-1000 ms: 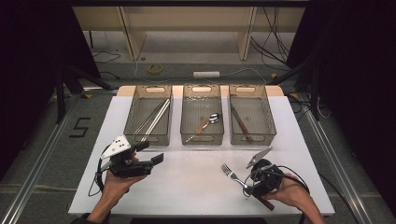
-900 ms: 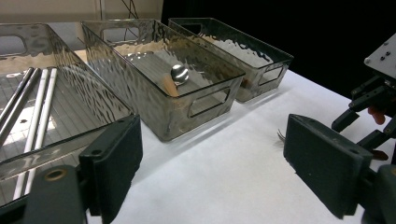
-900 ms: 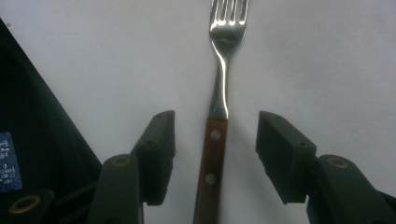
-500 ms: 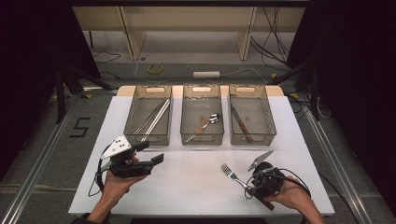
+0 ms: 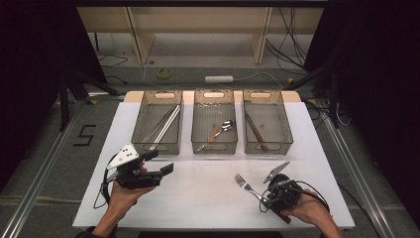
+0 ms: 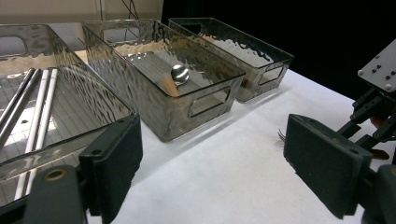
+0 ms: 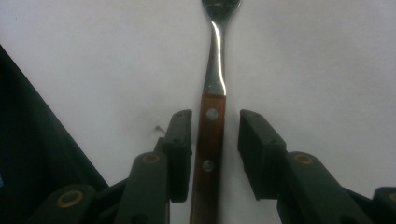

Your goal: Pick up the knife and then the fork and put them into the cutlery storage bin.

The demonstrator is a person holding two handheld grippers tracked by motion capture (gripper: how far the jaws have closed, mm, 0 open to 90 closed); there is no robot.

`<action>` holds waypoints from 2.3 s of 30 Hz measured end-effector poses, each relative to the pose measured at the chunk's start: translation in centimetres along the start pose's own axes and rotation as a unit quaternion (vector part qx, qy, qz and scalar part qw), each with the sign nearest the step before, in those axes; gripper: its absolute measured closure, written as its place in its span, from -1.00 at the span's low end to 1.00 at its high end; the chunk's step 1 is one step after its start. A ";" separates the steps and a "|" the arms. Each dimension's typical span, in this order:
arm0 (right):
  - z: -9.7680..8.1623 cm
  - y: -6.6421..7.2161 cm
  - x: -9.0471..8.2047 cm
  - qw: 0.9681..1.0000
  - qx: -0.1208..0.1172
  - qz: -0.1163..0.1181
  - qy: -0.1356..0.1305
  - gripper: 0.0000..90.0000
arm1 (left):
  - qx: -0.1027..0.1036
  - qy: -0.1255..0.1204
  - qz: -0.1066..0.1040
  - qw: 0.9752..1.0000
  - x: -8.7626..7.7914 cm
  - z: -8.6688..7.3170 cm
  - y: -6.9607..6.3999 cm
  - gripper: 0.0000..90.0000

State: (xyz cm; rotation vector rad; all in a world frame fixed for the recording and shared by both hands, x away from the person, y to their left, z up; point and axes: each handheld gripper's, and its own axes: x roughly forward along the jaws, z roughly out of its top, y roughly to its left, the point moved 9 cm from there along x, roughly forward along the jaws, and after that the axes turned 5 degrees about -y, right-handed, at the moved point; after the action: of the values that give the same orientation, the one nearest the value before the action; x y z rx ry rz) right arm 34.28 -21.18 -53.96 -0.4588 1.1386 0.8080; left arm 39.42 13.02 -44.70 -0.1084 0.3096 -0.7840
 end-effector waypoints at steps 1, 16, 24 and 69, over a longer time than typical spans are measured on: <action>0.0 0.0 0.0 1.000 0.000 0.000 0.001 0.49 | 0.002 0.001 0.000 1.000 0.0 0.0 0.0 -0.58; -0.2 0.2 0.3 1.000 -0.007 -0.011 0.005 0.63 | 0.003 0.000 0.000 1.000 0.0 0.0 0.0 -0.58; -0.2 0.1 0.4 1.000 -0.014 -0.017 0.006 0.70 | 0.003 0.000 0.000 1.000 0.0 0.0 0.0 -0.58; 4.8 -3.4 -5.4 0.993 -0.016 -0.017 -0.114 0.72 | 0.001 -0.002 0.005 1.000 0.0 0.0 0.2 -0.57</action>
State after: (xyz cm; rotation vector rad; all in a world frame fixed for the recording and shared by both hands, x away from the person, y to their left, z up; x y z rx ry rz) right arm 38.80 -21.76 -47.44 -0.4004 0.9060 0.8267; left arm 39.53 13.19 -44.73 -0.1061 0.3047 -0.7743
